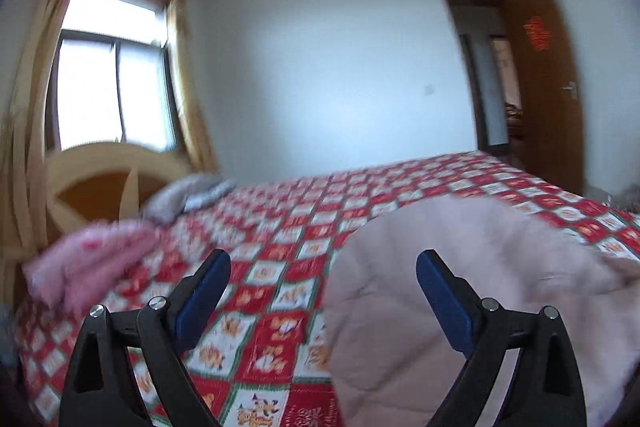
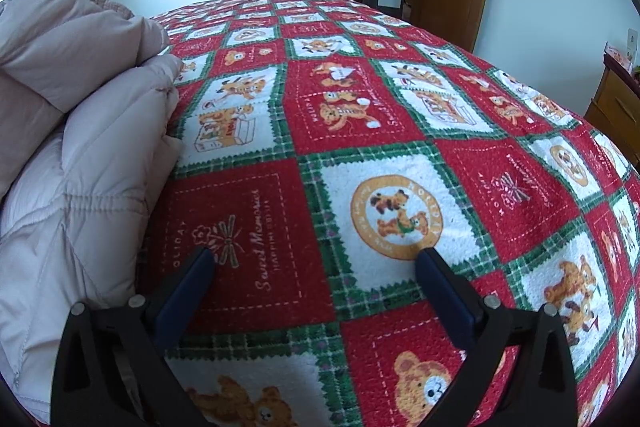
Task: Fold large clothes
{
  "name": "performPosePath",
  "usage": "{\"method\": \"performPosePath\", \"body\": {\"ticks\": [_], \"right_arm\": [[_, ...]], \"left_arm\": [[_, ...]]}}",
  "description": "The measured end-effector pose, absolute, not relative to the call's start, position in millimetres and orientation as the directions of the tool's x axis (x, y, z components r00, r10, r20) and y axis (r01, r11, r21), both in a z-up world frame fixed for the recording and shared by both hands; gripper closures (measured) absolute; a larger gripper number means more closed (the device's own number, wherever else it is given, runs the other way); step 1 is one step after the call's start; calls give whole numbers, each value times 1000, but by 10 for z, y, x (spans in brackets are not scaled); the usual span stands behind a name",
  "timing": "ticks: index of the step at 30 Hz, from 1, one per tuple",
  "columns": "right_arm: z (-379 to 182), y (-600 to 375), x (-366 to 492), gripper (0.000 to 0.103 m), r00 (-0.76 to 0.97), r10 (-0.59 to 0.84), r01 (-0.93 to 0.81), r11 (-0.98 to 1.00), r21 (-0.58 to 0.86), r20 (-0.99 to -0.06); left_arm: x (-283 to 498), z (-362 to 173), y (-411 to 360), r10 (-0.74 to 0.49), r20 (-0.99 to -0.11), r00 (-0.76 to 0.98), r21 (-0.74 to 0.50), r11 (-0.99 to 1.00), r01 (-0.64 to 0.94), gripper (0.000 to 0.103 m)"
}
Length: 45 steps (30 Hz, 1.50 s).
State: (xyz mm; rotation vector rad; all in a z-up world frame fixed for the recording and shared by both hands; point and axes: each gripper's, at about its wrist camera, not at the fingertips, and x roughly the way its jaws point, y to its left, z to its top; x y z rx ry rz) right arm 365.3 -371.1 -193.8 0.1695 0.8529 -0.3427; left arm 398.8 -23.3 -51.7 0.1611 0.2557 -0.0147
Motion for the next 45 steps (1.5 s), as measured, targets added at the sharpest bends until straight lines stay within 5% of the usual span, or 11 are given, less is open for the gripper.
{"method": "performPosePath", "body": {"ticks": [6,16,22,26,36,45], "right_arm": [[-1941,-3718,3646,0,612,-224,361,932,16,-759],[-1920,-3730,3637,0,610,-217,359,933,21,-762],[-1847,-3962,3473,0,598,-265,438,898,32,-756],[-1690,-4115,3410,18,603,-294,491,870,54,-742],[-606,-3703,3723,18,760,-224,408,895,180,-611],[-879,-3162,4262,19,683,-179,334,939,85,-708]], "left_arm": [[4560,-969,-246,-106,-417,903,74,986,149,9],[4151,-1059,-1386,-252,-341,906,332,869,367,9],[4216,-1196,-1510,-280,-367,887,331,852,406,9],[4230,-1210,-1528,-279,-374,885,332,851,408,9],[4196,-1161,-1619,-276,-366,889,349,845,406,9],[4275,-882,-1327,-185,-332,925,340,891,300,9]]}}
